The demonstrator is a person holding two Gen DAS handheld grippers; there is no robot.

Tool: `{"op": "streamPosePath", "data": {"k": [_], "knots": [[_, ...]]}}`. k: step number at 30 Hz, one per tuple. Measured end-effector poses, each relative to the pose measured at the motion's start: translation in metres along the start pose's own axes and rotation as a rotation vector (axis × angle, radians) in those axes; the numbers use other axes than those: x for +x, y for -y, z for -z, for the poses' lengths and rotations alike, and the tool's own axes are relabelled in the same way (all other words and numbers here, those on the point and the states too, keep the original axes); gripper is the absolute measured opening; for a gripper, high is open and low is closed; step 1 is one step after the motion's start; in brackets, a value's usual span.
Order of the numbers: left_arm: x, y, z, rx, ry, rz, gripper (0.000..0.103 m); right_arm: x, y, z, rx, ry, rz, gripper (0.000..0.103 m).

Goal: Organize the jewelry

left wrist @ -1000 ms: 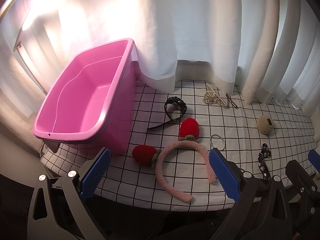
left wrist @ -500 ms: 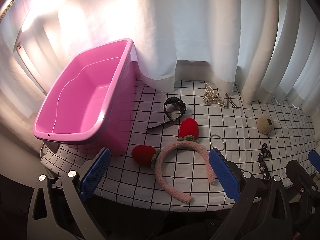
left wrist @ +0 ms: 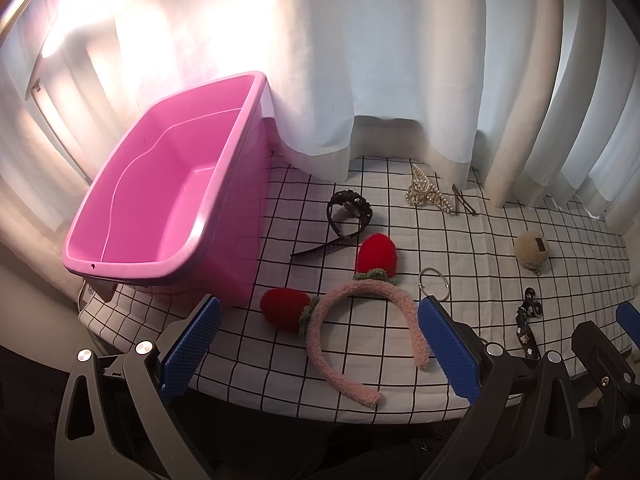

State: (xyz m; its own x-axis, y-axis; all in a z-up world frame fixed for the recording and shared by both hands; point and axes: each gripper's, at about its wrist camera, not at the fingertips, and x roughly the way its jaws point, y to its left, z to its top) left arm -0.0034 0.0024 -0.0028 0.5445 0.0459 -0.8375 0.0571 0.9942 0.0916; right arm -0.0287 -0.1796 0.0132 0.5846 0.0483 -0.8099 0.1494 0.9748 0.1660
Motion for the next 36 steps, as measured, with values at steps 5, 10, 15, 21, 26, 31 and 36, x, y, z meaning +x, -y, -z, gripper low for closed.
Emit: {"op": "streamPosePath", "data": {"k": [5,10,15,21,26,31,36], "knots": [[0.009,-0.010,0.007,-0.038,-0.003,0.004,0.097,0.006,0.015,-0.001,0.023,-0.019,-0.019,0.094],[0.028,-0.026,0.031,-0.074,-0.033,-0.005,0.097,0.021,0.043,0.005,0.065,-0.063,-0.033,0.094],[0.048,-0.030,0.063,-0.068,-0.084,-0.013,0.097,0.044,0.074,0.022,0.095,-0.128,-0.019,0.094],[0.080,-0.030,0.088,-0.139,-0.138,-0.005,0.097,0.071,0.106,0.040,0.100,-0.163,0.011,0.094],[0.113,-0.026,0.093,-0.175,-0.159,-0.030,0.097,0.091,0.129,0.053,0.079,-0.197,0.074,0.094],[0.137,-0.019,0.092,-0.169,-0.178,-0.045,0.097,0.120,0.149,0.061,0.067,-0.256,0.095,0.094],[0.153,-0.014,0.093,-0.164,-0.204,-0.053,0.097,0.154,0.152,0.060,0.054,-0.313,0.092,0.094]]}}
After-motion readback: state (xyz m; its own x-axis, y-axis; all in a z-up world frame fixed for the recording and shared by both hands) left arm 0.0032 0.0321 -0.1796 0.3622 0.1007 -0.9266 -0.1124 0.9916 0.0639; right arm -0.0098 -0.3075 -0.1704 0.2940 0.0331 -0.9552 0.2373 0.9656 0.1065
